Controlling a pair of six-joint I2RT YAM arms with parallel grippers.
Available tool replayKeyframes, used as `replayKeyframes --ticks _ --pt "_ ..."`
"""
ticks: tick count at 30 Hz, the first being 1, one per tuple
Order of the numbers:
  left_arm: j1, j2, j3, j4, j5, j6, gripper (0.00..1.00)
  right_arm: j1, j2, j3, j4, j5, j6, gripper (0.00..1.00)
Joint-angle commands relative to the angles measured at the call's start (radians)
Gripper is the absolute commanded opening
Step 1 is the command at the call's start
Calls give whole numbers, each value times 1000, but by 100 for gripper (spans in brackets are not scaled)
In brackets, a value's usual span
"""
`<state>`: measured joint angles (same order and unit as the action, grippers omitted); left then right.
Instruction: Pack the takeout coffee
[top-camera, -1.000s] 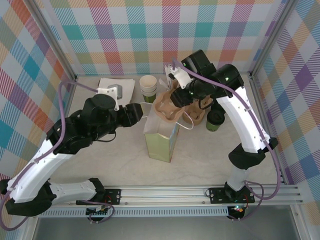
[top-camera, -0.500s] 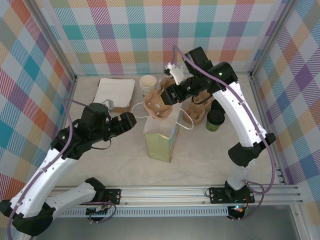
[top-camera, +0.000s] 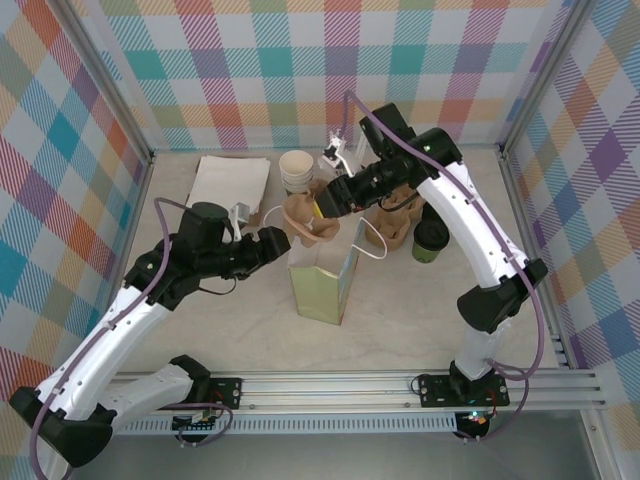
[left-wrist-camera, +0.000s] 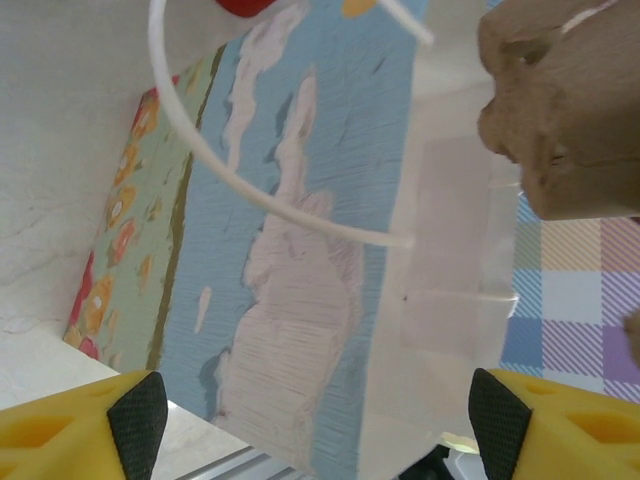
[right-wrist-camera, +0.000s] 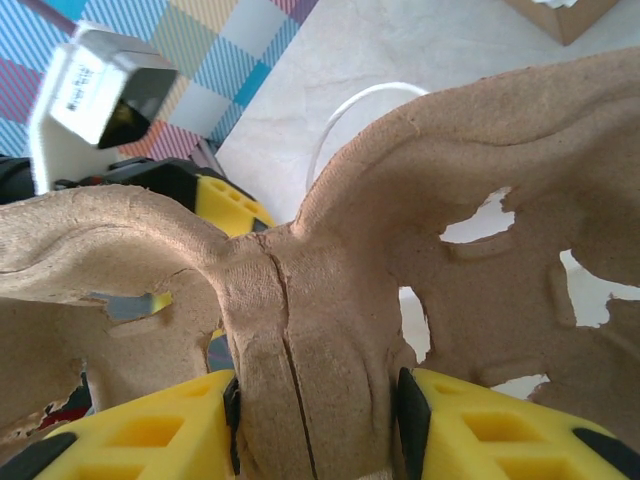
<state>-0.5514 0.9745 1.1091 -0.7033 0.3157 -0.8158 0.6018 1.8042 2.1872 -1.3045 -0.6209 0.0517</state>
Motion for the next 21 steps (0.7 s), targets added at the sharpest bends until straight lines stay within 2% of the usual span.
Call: replayKeyframes --ticks 1,11,21 --pt "9 6 -18 7 45 12 79 0 10 -17 11 -78 9 45" --pt "8 20 -39 -34 21 33 76 0 38 -35 -25 -83 4 45" --pt "8 24 -38 -91 -46 56 72 -2 61 -49 -65 14 -42 46"
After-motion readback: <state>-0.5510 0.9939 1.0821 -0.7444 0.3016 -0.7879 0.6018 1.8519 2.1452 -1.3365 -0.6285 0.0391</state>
